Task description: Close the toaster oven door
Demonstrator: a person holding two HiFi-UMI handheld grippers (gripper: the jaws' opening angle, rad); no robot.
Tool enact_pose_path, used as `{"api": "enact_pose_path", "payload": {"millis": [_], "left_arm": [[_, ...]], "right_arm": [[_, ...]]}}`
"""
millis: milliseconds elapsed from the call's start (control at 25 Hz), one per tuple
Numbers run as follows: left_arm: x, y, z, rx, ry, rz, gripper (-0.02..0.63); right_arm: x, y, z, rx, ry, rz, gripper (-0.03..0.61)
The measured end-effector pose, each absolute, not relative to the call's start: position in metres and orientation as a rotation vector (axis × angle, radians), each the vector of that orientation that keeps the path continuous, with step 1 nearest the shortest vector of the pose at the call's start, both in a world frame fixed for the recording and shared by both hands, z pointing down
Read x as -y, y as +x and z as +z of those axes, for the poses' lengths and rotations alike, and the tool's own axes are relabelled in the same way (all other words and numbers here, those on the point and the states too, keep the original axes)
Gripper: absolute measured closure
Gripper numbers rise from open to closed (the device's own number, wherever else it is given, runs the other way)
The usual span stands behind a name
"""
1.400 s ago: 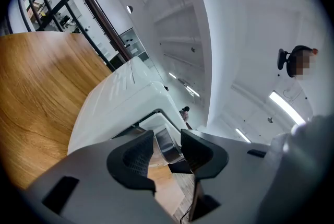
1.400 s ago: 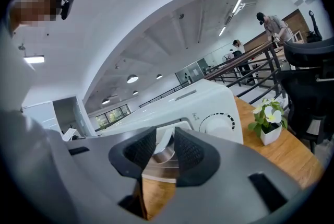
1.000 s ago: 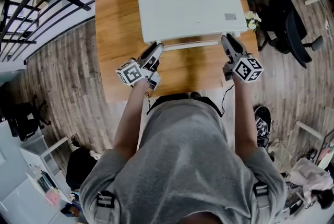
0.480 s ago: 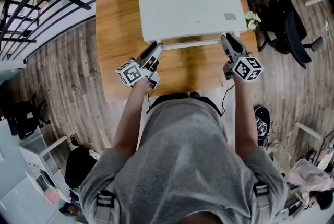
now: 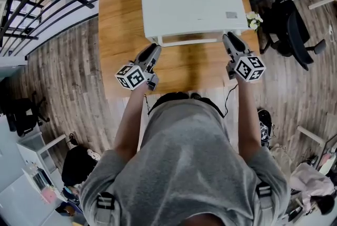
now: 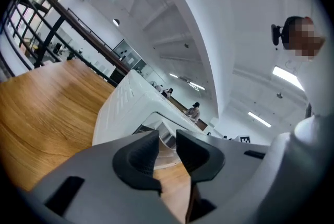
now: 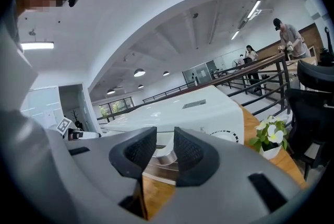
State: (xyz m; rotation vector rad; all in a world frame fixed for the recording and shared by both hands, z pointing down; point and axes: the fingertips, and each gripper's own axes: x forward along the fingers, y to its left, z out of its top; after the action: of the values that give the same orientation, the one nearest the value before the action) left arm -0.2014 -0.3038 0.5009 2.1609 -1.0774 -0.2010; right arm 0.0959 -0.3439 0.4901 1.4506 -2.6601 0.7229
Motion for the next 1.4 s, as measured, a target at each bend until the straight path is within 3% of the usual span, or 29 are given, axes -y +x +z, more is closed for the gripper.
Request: {"api": "enact_pose_path", "payload": {"millis": [160, 280, 600, 800, 1400], "left_arm": [[0.297, -0.204, 0.495, 1.183, 2.194, -0.137, 0.567], [0.289, -0.202, 0.489, 1.216, 2.215, -0.116, 0.587], [0.270, -0.192, 0.480, 1.260, 2.296, 0.005, 0.592], [0.256, -0.184, 0.474, 1.263, 2.364, 0.092, 0.592], [0.209, -0.148, 0.472, 1.257, 2.539, 0.387, 0.592]], "right_arm": [[0.334, 0.096, 0.491, 2.648, 1.425, 0.685, 0.483], [0.325, 0.098, 0.492, 2.633, 1.408, 0.640, 0.513], [0.300, 0.107, 0.490, 2.541, 1.375, 0.384, 0.572], [0.281, 0.106, 0.490, 2.484, 1.319, 0.204, 0.572], [0.247, 0.116, 0.492, 2.481, 1.267, 0.171, 0.574]]}}
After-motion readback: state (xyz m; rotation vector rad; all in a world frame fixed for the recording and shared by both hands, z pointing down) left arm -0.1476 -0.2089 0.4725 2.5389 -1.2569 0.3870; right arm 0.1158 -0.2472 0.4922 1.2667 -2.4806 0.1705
